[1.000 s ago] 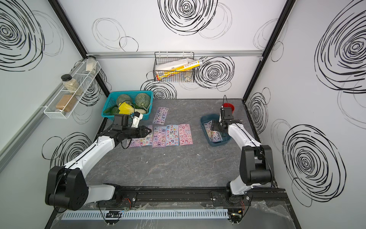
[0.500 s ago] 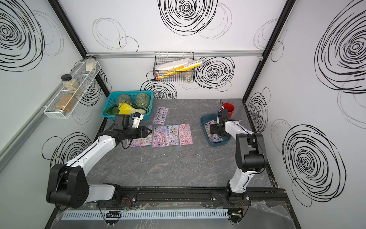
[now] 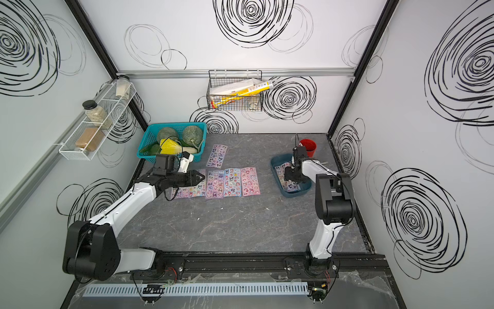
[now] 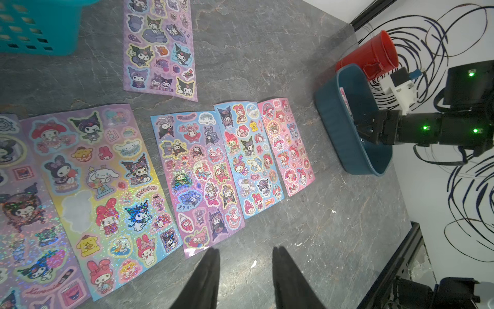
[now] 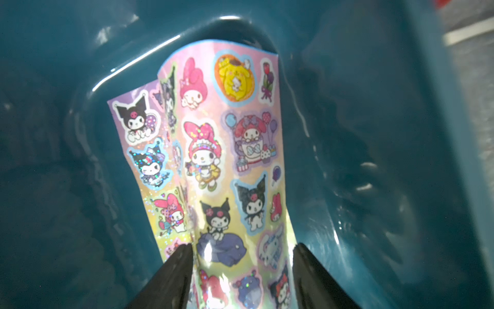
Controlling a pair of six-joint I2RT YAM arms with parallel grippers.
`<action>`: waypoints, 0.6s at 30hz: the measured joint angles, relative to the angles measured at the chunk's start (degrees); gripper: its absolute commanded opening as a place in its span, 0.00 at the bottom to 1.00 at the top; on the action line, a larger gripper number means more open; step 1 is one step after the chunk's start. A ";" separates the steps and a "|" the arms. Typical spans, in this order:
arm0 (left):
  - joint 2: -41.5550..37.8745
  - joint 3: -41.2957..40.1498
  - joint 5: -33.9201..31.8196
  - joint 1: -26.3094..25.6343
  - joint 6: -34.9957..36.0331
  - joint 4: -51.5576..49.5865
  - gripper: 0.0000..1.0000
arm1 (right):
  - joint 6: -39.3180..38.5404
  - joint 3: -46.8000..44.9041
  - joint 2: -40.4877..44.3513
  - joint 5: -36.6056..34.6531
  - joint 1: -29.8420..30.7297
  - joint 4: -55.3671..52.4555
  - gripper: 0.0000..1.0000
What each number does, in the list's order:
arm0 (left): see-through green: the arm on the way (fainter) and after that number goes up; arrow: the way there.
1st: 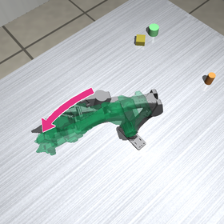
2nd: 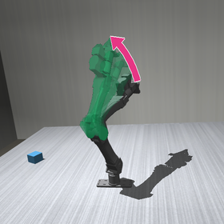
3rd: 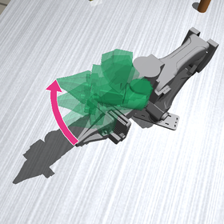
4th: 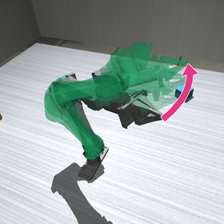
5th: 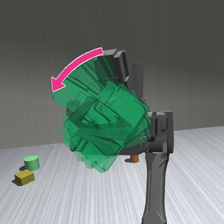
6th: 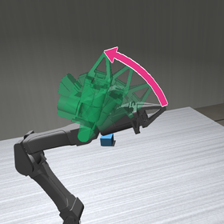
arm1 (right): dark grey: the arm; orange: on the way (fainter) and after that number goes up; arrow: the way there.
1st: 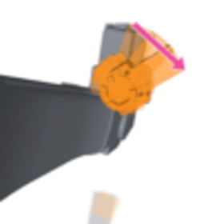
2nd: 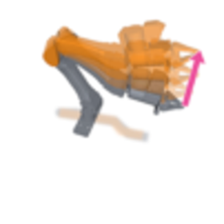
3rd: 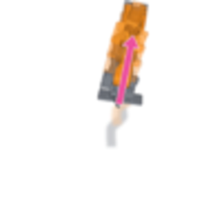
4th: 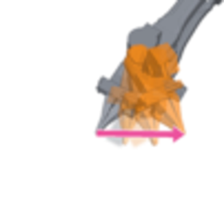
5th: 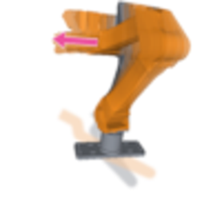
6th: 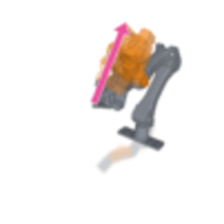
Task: Take the stickers out of the storage box
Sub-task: Pick up the sticker from the storage box.
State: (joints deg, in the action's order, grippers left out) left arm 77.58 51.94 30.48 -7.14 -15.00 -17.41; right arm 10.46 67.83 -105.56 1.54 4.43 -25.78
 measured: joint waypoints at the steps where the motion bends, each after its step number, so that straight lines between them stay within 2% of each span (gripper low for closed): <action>1: 0.00 0.00 -0.11 0.00 0.00 0.00 0.38 | -0.02 0.00 0.00 0.09 0.00 0.02 0.56; 6: 0.00 0.00 -0.35 0.00 0.00 0.00 0.38 | -0.26 -0.11 0.00 0.26 0.00 0.04 0.55; 9: 0.00 0.00 -0.35 0.00 0.00 0.00 0.38 | -0.39 -0.33 -0.04 0.50 0.00 0.04 0.61; 12: 0.00 0.00 -0.33 0.00 0.00 0.00 0.38 | -0.59 -0.50 -0.37 0.87 0.00 0.04 0.61; 18: 0.00 0.00 -0.28 0.00 0.00 0.00 0.39 | -0.66 -1.11 -0.61 1.05 0.00 0.13 0.48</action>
State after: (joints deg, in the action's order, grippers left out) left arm 77.58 51.94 30.20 -7.14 -15.00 -17.41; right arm 9.80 66.72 -106.17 2.59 4.43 -25.65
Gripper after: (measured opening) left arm 0.386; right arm 0.498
